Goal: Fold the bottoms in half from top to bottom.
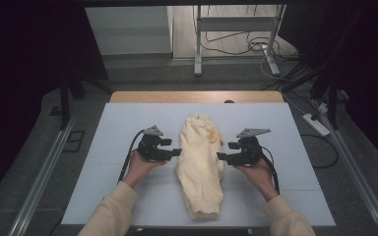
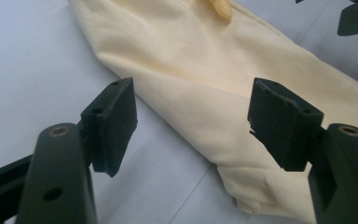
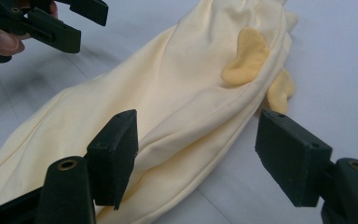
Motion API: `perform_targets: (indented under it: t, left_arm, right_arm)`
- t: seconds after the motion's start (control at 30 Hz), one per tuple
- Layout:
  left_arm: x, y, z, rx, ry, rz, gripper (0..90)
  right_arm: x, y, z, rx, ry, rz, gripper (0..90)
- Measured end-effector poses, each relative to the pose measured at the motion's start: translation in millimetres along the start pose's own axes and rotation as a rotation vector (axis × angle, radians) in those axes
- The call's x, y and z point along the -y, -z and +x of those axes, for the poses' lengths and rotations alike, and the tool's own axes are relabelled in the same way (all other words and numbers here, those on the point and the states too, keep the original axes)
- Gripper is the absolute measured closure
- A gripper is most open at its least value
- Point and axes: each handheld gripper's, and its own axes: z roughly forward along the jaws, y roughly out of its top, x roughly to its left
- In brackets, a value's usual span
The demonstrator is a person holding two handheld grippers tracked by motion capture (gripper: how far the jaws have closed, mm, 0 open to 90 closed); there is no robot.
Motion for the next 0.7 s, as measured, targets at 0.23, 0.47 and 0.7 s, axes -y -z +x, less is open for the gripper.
perform_targets:
  t: [0.23, 0.47, 0.7]
  left_arm:
    - [-7.4, -4.8, 7.4, -0.002, 0.018, -0.003, 32.1]
    - [-18.9, -7.8, 9.6, 0.001, 0.012, -0.004, 32.0]
    - [-30.4, -11.9, 15.2, -0.006, 0.015, -0.002, 31.9]
  right_arm:
    - [-12.0, -5.8, -5.5, 0.003, 0.003, -0.010, 30.1]
    - [-19.2, -12.4, -7.5, 0.004, -0.014, -0.017, 30.4]
    - [-27.2, -25.2, -12.7, -0.013, -0.044, -0.005, 30.5]
